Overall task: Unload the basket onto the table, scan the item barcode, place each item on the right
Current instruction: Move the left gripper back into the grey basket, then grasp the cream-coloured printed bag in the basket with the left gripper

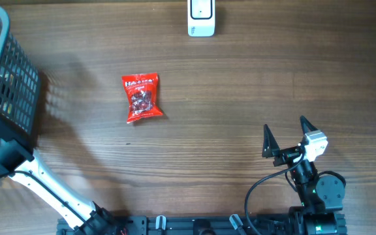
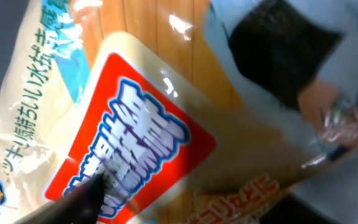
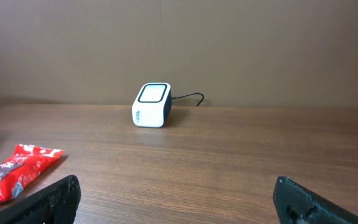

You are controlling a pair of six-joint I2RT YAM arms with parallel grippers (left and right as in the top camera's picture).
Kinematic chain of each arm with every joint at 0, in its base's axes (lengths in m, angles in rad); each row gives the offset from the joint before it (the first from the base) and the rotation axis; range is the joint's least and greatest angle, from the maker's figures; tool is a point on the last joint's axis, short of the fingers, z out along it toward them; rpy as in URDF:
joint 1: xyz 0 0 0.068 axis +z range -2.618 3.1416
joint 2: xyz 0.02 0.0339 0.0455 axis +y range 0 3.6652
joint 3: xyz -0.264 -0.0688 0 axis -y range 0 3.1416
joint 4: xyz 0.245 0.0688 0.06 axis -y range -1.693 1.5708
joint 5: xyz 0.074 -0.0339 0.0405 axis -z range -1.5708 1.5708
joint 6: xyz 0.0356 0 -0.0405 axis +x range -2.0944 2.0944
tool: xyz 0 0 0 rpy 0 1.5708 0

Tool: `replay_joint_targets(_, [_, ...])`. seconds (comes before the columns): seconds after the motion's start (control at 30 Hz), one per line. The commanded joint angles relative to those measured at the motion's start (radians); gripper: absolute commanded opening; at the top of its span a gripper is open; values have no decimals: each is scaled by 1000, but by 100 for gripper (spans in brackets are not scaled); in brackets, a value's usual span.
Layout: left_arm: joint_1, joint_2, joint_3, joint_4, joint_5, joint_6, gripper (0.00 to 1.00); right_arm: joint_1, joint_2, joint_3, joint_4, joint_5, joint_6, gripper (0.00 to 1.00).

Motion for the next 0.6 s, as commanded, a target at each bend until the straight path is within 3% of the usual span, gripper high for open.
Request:
replay_joint_targets(0.0, [1,10,-14,2,-41,9,31,3,-7,-1,5,13,-6,100])
replay_joint_targets(0.2, [-12,5,-14,-5,-41,-13,6,3,-7,-1,5,13,-6,100])
replay_joint_targets(0.43, [-47,-50,-6,3,-47,-44,4,3,-7,-1,5,13,-6,100])
replay_joint_targets(0.47, [-50,-60,-6,6,-62,-44,12,3,-7,-1,5,13,-6,100])
replay_joint_targets(0.5, [-52,-66,-6,8,-87,-44,69,3,-7,-1,5,13,-6,100])
replay_joint_targets(0.53, [-53,-66,-6,8,-95,-43,83,3,-7,-1,5,13,-6,100])
replay_joint_targets(0.57, [-52,-66,-6,3,-97,-43,85,3,-7,-1,5,13,-6,100])
